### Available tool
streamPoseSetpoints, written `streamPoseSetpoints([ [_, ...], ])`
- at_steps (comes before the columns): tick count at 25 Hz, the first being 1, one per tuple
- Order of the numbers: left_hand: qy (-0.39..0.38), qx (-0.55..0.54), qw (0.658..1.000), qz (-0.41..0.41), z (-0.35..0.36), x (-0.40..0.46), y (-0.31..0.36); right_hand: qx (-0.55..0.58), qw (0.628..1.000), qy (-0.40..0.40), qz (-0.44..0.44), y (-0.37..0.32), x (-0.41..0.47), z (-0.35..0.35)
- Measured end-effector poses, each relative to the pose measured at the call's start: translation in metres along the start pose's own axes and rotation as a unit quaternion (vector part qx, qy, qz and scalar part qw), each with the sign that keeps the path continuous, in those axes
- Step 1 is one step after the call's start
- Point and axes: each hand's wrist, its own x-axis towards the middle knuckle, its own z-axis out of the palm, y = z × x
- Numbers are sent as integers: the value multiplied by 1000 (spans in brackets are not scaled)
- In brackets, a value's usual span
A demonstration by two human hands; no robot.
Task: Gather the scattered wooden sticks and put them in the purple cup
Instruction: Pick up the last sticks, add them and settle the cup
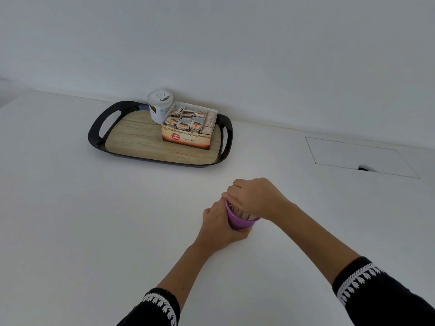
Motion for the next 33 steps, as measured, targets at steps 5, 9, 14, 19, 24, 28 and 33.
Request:
streamPoseSetpoints([
  [5,12,-1,1000,-5,3,-2,-2,41,999,-22,10,-6,-3,10],
  [9,31,-4,999,11,4,-2,-1,72,989,127,12,-14,-14,12],
  [14,31,-4,999,35,1,-3,2,182,942,267,95,-6,-23,13],
  [19,33,-6,998,46,-2,-3,5,331,860,319,220,-5,-46,33],
  [24,27,16,998,52,2,0,1,198,959,156,126,-21,-50,48],
  [28,40,17,998,41,5,-1,0,274,920,150,237,-30,-32,38],
  [33,36,8,999,27,6,0,-3,364,889,123,250,-17,-21,26],
])
